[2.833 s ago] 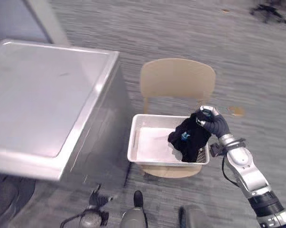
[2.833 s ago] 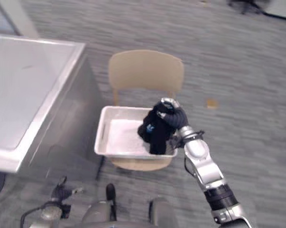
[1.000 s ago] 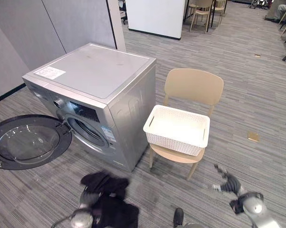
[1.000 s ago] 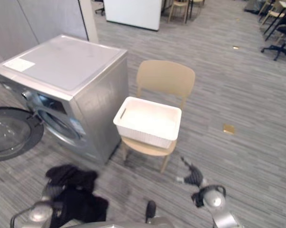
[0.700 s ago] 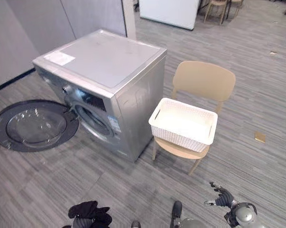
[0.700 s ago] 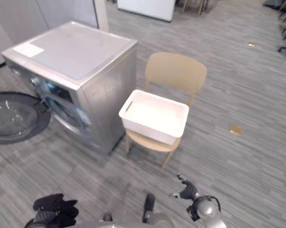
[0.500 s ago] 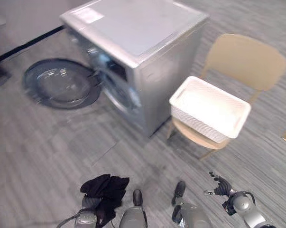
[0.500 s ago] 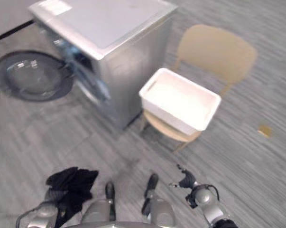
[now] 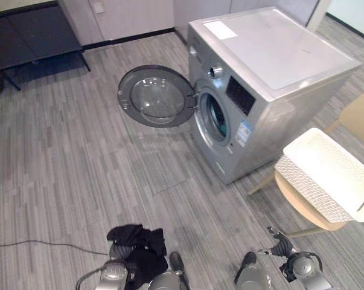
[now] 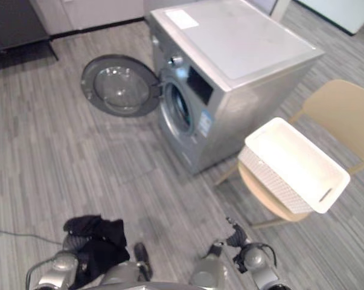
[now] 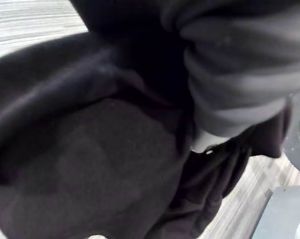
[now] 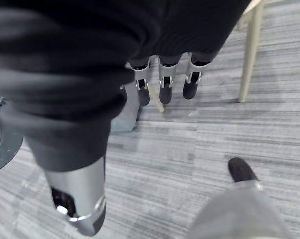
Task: Grab the laundry basket,head to the washer,open it,put in the laundry and shut it.
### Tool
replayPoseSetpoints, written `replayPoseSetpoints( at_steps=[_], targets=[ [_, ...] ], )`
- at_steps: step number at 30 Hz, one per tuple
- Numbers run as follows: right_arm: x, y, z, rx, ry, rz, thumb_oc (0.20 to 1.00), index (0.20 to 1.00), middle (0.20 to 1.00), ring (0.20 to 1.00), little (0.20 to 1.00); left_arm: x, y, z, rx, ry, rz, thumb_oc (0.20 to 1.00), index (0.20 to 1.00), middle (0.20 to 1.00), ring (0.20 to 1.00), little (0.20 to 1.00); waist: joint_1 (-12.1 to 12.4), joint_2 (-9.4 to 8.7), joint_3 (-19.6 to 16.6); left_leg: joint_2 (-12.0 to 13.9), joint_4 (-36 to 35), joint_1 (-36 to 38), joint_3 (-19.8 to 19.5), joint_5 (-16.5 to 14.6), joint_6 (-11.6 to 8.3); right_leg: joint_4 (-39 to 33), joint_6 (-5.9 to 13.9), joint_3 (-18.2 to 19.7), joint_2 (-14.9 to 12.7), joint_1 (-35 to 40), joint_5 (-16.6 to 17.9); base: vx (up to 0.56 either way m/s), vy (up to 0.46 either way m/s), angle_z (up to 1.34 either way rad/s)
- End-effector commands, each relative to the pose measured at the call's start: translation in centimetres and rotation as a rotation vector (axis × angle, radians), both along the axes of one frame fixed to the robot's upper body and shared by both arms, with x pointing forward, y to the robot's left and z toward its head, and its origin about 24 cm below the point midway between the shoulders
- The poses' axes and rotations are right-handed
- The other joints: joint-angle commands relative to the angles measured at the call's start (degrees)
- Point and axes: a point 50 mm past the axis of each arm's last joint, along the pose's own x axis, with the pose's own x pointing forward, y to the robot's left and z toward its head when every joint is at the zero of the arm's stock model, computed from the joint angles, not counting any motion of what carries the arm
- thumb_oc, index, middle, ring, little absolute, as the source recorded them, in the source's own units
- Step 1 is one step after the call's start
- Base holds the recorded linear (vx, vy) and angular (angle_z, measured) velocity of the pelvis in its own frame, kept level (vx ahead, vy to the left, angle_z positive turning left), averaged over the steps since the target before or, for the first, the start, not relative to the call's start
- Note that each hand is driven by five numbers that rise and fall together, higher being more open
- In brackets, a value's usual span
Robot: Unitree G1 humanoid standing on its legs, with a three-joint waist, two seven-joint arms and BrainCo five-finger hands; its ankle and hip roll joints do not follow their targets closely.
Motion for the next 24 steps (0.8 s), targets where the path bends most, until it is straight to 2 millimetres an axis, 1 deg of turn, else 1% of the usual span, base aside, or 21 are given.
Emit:
replayPoseSetpoints(
  at_steps=[1, 2, 4, 5, 6, 8, 9, 10, 11, 12, 13, 14, 15, 16, 17, 18, 19, 20, 21, 22, 24],
  targets=[
    [2.8, 0.0, 2.3, -0.009, -0.129, 0.043, 1.000, 1.000, 1.000, 1.000, 1.000, 2.4, 0.4, 2.2, 0.043, -0.123, -0.070, 0.200, 0.200, 0.200, 0.200, 0.200, -1.01, 1.29, 2.66, 0.31, -0.20, 0.70, -6.49, -5.15, -2.29, 0.88, -0.60, 7.29, 15.91, 3.67, -12.64, 0.27, 0.154, 0.40],
    [2.7, -0.1, 2.1, -0.017, -0.119, 0.041, 1.000, 1.000, 1.000, 1.000, 1.000, 2.4, 0.2, 2.0, 0.038, -0.117, -0.067, 0.200, 0.200, 0.200, 0.200, 0.200, -1.25, 1.38, 3.14, -0.33, -0.39, 1.73, -7.11, -5.74, -2.14, 0.34, -0.97, 7.63, 17.54, 2.62, -13.66, 0.25, 0.119, 0.56],
    [3.0, 0.2, 2.1, -0.011, -0.119, 0.043, 1.000, 1.000, 1.000, 1.000, 1.000, 2.5, 0.2, 1.9, 0.049, -0.107, -0.077, 0.200, 0.200, 0.200, 0.200, 0.200, -1.93, 1.43, 3.74, -0.95, -0.48, 3.23, -7.95, -7.10, -2.10, -3.00, -1.51, 6.48, 18.98, -0.69, -12.82, 0.24, 0.051, 0.74],
    [3.1, 0.2, 2.1, -0.012, -0.118, 0.047, 1.000, 1.000, 1.000, 1.000, 1.000, 2.5, 0.1, 1.8, 0.053, -0.097, -0.081, 0.200, 0.200, 0.200, 0.200, 0.200, -2.60, 1.26, 3.97, -1.39, -0.50, 4.24, -8.47, -7.94, -2.03, -4.79, -1.06, 6.59, 20.04, -2.74, -11.49, 0.19, 0.000, 0.25],
    [3.2, 0.2, 2.0, -0.015, -0.114, 0.046, 1.000, 1.000, 1.000, 1.000, 1.000, 2.6, -0.1, 1.7, 0.052, -0.090, -0.084, 0.200, 0.200, 0.200, 0.200, 0.200, -3.28, 0.53, 4.10, -2.40, -0.29, 4.62, -8.55, -7.84, -1.69, -8.26, -0.95, 6.15, 20.66, -4.59, -8.51, 0.25, -0.016, -0.12],
    [2.9, -0.2, 1.8, -0.021, -0.095, 0.035, 1.000, 1.000, 1.000, 1.000, 1.000, 2.7, -0.5, 1.3, 0.042, -0.078, -0.083, 0.200, 0.200, 0.200, 0.200, 0.200, -4.72, -0.07, 3.91, -4.19, -0.24, 7.16, -10.02, -9.89, -1.70, -14.26, 0.32, 4.32, 21.91, -6.05, -6.06, 0.38, -0.021, -0.03],
    [2.6, -0.3, 1.6, -0.022, -0.083, 0.031, 1.000, 1.000, 1.000, 1.000, 1.000, 2.6, -0.7, 1.2, 0.038, -0.073, -0.085, 0.200, 0.200, 0.200, 0.200, 0.200, -4.79, 0.06, 3.59, -4.72, -0.39, 8.58, -10.70, -11.28, -1.80, -15.42, 0.95, 2.48, 22.25, -6.51, -6.26, 0.42, -0.001, 0.50],
    [2.4, -0.3, 1.4, -0.022, -0.073, 0.028, 1.000, 1.000, 1.000, 1.000, 1.000, 2.4, -0.9, 1.0, 0.035, -0.062, -0.090, 0.200, 0.200, 0.200, 0.200, 0.200, -4.97, 0.47, 3.47, -4.69, -0.36, 9.50, -11.03, -11.99, -1.77, -15.68, 0.96, 0.34, 22.31, -6.52, -6.53, 0.40, -0.032, 0.63],
    [1.8, -0.5, 1.1, -0.019, -0.058, 0.021, 1.000, 1.000, 1.000, 1.000, 1.000, 2.2, -1.3, 0.8, 0.025, -0.062, -0.101, 0.200, 0.200, 0.200, 0.200, 0.200, -5.39, 0.81, 2.89, -4.86, 0.39, 10.20, -11.61, -12.88, -1.79, -16.63, 0.38, -1.27, 22.52, -4.85, -7.75, 0.36, -0.082, 0.55],
    [1.2, -0.8, 0.7, -0.021, -0.039, 0.005, 1.000, 1.000, 1.000, 1.000, 1.000, 1.9, -1.7, 0.5, 0.024, -0.047, -0.118, 0.200, 0.200, 0.200, 0.200, 0.200, -5.90, 0.84, 1.83, -5.33, 0.92, 11.18, -11.57, -13.95, -2.12, -17.92, -0.50, -1.23, 22.72, -2.96, -8.25, 0.55, -0.176, 0.28],
    [0.2, -1.4, 0.3, -0.027, -0.007, -0.016, 1.000, 1.000, 1.000, 1.000, 1.000, 1.3, -2.4, 0.1, 0.007, -0.031, -0.141, 0.200, 0.200, 0.200, 0.200, 0.200, -7.01, 1.64, 0.41, -4.32, 5.96, 11.36, -11.62, -13.54, -4.64, -18.38, -2.14, -0.05, 23.77, 0.10, -9.04, 0.41, -0.144, 0.26],
    [0.1, -1.4, 0.3, -0.028, -0.007, -0.016, 1.000, 1.000, 1.000, 1.000, 1.000, 1.3, -2.4, 0.1, 0.006, -0.030, -0.141, 0.200, 0.200, 0.200, 0.200, 0.200, -7.06, 1.72, 0.39, -4.21, 6.22, 11.27, -11.67, -13.68, -4.73, -18.51, -2.18, -0.14, 23.85, 0.20, -9.02, 0.37, -0.138, 0.41],
    [-0.1, -1.8, 0.1, -0.039, 0.004, -0.029, 1.000, 1.000, 1.000, 1.000, 1.000, 1.1, -2.6, -0.1, 0.000, -0.022, -0.138, 0.200, 0.200, 0.200, 0.200, 0.200, -7.29, 1.84, 0.18, -3.21, 9.46, 10.63, -10.32, -12.54, -6.47, -19.22, -2.53, -0.89, 23.65, 1.94, -8.76, 0.19, -0.084, 0.71],
    [-0.1, -2.0, 0.1, -0.046, 0.007, -0.038, 1.000, 1.000, 1.000, 1.000, 1.000, 1.0, -2.7, -0.2, -0.001, -0.017, -0.145, 0.200, 0.200, 0.200, 0.200, 0.200, -7.66, 1.89, 0.05, -1.81, 13.58, 9.80, -9.13, -10.27, -8.22, -19.59, -3.02, -0.59, 23.95, 3.43, -8.96, 0.30, -0.163, 0.78],
    [-0.1, -2.5, 0.2, -0.057, 0.004, -0.055, 1.000, 1.000, 1.000, 1.000, 1.000, 1.2, -2.9, -0.1, 0.001, -0.026, -0.162, 0.200, 0.200, 0.200, 0.200, 0.200, -7.71, 0.83, -0.12, -0.57, 23.58, 5.90, -8.46, -4.70, -9.95, -20.67, -5.18, 1.01, 24.32, 5.53, -9.09, 0.29, -0.143, 0.45],
    [-0.3, -2.8, 0.1, -0.062, 0.010, -0.063, 1.000, 1.000, 1.000, 1.000, 1.000, 1.4, -3.0, 0.0, 0.003, -0.029, -0.171, 0.200, 0.200, 0.200, 0.200, 0.200, -7.59, 0.33, -0.11, 0.27, 25.96, 4.07, -8.21, -4.10, -9.89, -20.97, -5.71, 2.00, 24.43, 6.79, -10.05, 0.33, -0.089, -0.29],
    [-0.3, -3.1, 0.1, -0.073, 0.013, -0.073, 1.000, 1.000, 1.000, 1.000, 1.000, 1.8, -3.2, 0.2, 0.004, -0.037, -0.186, 0.200, 0.200, 0.200, 0.200, 0.200, -7.54, -0.62, -0.03, 2.41, 26.54, 0.65, -6.78, -6.39, -8.30, -20.94, -5.88, 3.97, 24.14, 8.44, -11.38, 0.22, -0.004, -0.83],
    [-0.3, -3.1, 0.2, -0.073, 0.012, -0.073, 1.000, 1.000, 1.000, 1.000, 1.000, 1.8, -3.2, 0.2, 0.004, -0.037, -0.186, 0.200, 0.200, 0.200, 0.200, 0.200, -7.42, -0.56, 0.01, 2.51, 26.68, 0.65, -6.68, -6.52, -8.30, -20.87, -5.89, 4.07, 24.22, 8.41, -11.41, 0.37, 0.142, -1.37],
    [-0.2, -3.6, 0.3, -0.089, 0.005, -0.084, 1.000, 1.000, 1.000, 1.000, 1.000, 2.3, -3.2, 0.6, 0.010, -0.059, -0.208, 0.200, 0.200, 0.200, 0.200, 0.200, -7.16, -1.74, -0.13, 4.23, 20.62, -2.12, -7.67, -9.09, -6.33, -20.45, -4.97, 8.35, 23.65, 9.89, -12.56, 0.23, 0.130, -1.06],
    [-0.2, -3.6, 0.3, -0.089, 0.006, -0.084, 1.000, 1.000, 1.000, 1.000, 1.000, 2.2, -3.2, 0.6, 0.010, -0.058, -0.208, 0.200, 0.200, 0.200, 0.200, 0.200, -7.06, -1.77, -0.09, 4.23, 20.57, -2.00, -7.57, -9.11, -6.32, -20.40, -4.95, 8.44, 23.65, 9.91, -12.59, 0.31, 0.172, -0.80],
    [-0.6, -3.9, 0.2, -0.091, 0.014, -0.094, 1.000, 1.000, 1.000, 1.000, 1.000, 2.2, -3.0, 0.8, 0.014, -0.066, -0.214, 0.200, 0.200, 0.200, 0.200, 0.200, -6.49, -2.21, 0.07, 4.72, 15.77, -3.84, -11.57, -6.78, -6.65, -19.81, -4.98, 11.79, 24.19, 10.72, -13.31, 0.15, 0.090, -0.81]
  ],
)
